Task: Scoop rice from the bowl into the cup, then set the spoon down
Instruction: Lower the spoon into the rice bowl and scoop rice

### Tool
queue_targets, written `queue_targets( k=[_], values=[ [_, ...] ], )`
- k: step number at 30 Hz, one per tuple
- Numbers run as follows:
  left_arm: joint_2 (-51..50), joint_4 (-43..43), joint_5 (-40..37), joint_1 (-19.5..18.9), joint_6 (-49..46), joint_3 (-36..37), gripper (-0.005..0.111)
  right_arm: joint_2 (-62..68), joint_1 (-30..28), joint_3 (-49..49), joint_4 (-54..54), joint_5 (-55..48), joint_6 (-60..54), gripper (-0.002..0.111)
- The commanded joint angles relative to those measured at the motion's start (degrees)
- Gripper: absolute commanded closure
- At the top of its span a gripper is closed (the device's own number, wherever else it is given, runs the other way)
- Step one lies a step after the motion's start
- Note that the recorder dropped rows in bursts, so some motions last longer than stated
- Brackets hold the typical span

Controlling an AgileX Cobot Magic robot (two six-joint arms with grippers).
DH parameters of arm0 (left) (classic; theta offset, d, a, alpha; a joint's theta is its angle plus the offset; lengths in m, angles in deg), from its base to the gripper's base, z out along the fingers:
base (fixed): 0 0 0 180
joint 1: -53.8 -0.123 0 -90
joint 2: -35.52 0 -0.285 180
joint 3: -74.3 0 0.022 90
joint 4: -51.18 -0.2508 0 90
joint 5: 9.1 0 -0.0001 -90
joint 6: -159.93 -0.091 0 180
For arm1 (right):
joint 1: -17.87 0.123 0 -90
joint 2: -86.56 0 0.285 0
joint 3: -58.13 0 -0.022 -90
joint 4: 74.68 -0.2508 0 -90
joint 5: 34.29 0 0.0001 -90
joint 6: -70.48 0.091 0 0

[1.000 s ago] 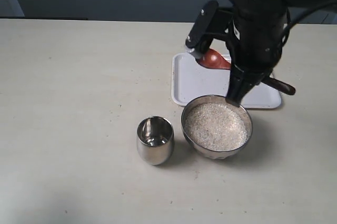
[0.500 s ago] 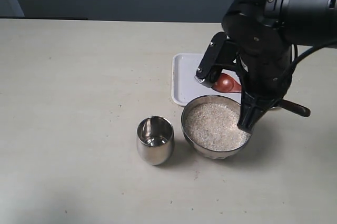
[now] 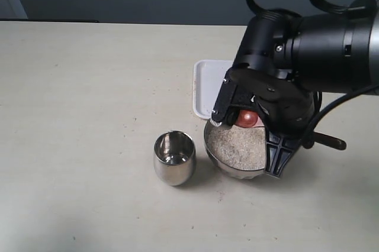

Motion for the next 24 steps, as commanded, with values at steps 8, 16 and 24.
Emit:
queue_targets(
  k=[8, 16, 24],
  values=[
    [-0.06, -0.34, 0.62, 0.66, 0.14, -0.48, 0.106, 2.2, 0.14, 1.05, 3.71, 0.11, 2.98, 0.109],
    [-0.06, -0.34, 0.62, 0.66, 0.14, -0.48, 0.106, 4.89, 0.14, 1.05, 3.15, 0.11, 3.21, 0.109],
    [-0.06, -0.34, 0.62, 0.66, 0.14, -0.48, 0.106, 8.03, 0.14, 1.05, 2.26, 0.11, 4.01, 0.109]
  ],
)
